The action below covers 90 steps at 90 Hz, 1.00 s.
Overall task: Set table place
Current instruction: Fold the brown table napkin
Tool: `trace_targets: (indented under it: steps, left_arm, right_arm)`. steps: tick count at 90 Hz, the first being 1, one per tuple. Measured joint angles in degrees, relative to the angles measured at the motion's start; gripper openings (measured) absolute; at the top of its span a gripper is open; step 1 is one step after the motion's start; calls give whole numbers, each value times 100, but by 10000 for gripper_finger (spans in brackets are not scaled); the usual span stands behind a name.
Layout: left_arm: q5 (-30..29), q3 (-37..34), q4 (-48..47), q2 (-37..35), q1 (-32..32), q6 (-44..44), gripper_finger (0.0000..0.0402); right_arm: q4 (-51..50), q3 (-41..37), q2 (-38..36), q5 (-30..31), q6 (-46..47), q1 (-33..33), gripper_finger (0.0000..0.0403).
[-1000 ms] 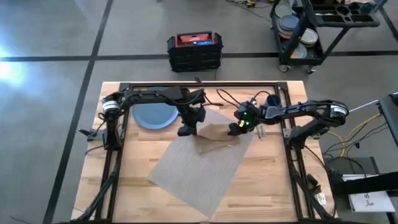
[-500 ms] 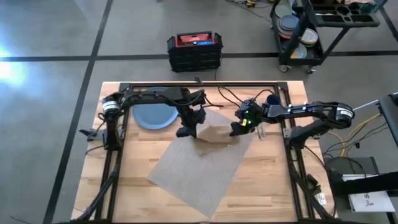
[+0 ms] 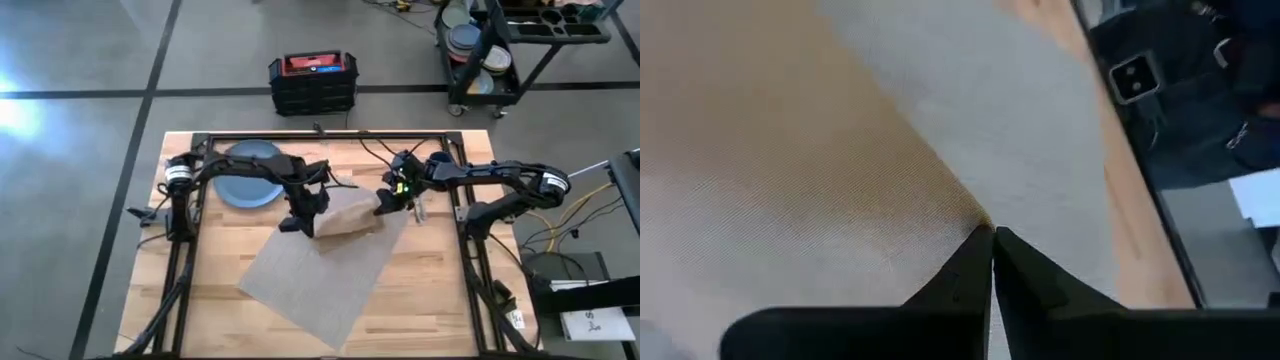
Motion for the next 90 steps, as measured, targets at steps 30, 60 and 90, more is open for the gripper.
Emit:
trace_targets:
  steps: [30, 60, 90]
  left_arm:
    - [220, -99, 709, 308, -186, -326, 0]
    - [294, -101, 717, 613, -224, -303, 0]
    - [244, -105, 921, 619, -235, -369, 0]
  right_arm:
    - [-967, 129, 2, -255, -528, -111, 0]
    - [-1072, 133, 353, -93, -750, -97, 0]
    - [-1040, 137, 612, 112, -996, -99, 0]
